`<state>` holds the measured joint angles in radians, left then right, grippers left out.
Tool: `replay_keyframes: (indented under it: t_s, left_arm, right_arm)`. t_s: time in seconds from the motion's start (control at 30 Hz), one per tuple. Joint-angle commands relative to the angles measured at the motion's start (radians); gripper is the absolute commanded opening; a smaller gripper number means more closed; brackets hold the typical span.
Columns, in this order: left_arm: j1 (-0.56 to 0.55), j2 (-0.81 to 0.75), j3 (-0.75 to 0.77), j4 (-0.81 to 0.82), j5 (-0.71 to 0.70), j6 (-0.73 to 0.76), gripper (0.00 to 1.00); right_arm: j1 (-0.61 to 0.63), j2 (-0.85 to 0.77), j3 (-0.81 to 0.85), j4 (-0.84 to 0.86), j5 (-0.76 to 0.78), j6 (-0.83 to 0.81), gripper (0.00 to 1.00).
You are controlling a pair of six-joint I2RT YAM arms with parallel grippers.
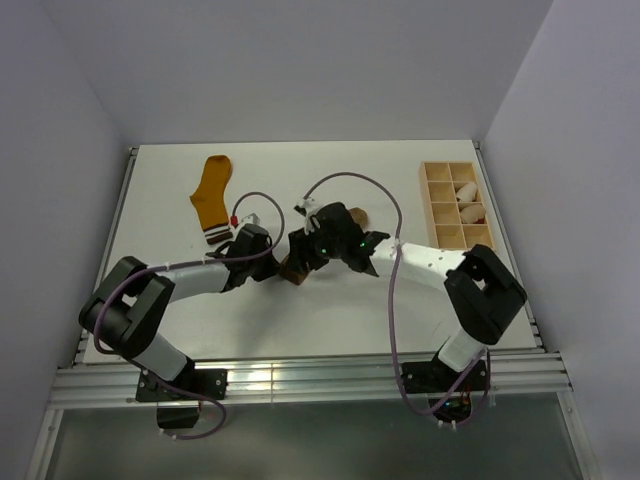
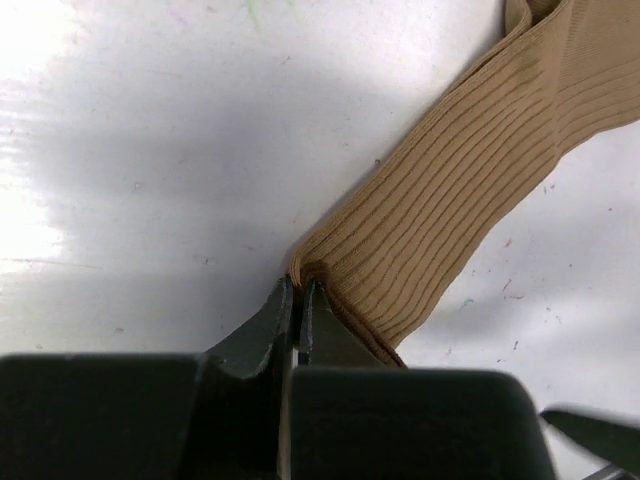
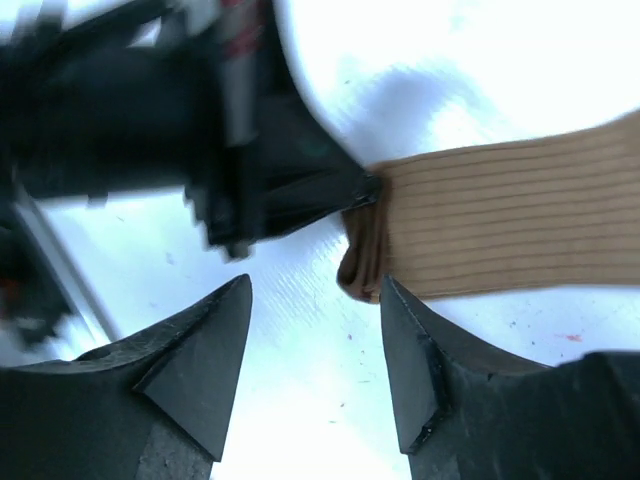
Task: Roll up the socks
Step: Roll the sock at the center of the board.
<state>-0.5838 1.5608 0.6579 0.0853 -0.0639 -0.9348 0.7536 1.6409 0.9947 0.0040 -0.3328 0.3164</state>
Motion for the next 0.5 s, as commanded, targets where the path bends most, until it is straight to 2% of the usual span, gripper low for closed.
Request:
replay_keyframes:
  t_s: [0.0, 0.13, 0.23, 0.47]
  left_arm:
    - [-0.001, 0.039, 0.06, -0.171, -0.008, 0.08, 0.0]
    - [-0.001, 0.064, 0.106, -0.231, -0.013, 0.116, 0.0]
    - [0.001, 0.074, 0.137, -0.266, -0.008, 0.137, 0.0]
    - [-0.001, 0.085, 0.174, -0.308, 0.01, 0.177, 0.0]
  right_arm:
    - [0.1, -0.052, -0.1, 0.1, 0.216, -0.178, 0.62]
    - [0.187, -0.087, -0.267, 0.345, 0.369, -0.269, 0.62]
    - [0.251, -0.095, -0.349, 0.463, 0.512, -0.344, 0.63]
    - [0.338, -0.044, -0.377, 0.596, 0.644, -0.45, 0.64]
